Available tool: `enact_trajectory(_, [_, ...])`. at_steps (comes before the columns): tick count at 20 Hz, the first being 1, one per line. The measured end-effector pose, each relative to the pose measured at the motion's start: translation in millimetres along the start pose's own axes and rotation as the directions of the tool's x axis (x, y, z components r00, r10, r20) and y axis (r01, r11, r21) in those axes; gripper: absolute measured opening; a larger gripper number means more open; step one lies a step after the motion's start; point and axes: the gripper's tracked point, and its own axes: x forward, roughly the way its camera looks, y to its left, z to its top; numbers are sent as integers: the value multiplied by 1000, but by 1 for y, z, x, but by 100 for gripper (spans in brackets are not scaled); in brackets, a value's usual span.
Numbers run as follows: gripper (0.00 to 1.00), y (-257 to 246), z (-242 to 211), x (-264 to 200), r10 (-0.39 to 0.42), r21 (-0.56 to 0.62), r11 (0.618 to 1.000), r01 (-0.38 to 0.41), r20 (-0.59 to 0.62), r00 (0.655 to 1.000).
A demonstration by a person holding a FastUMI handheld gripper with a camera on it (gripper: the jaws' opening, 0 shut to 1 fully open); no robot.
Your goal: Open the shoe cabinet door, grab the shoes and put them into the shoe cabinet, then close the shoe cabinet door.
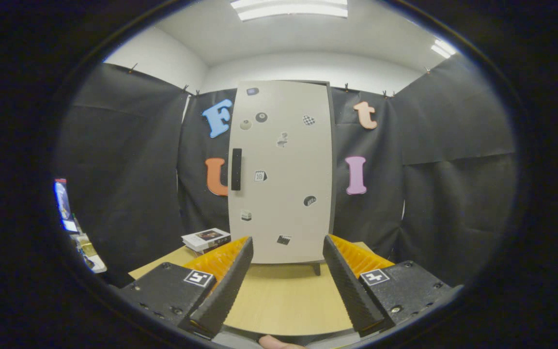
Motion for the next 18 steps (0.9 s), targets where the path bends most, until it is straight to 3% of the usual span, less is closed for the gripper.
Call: enact_trajectory(18, [95, -6, -1, -17, 5, -4, 1000, -5, 25, 1000])
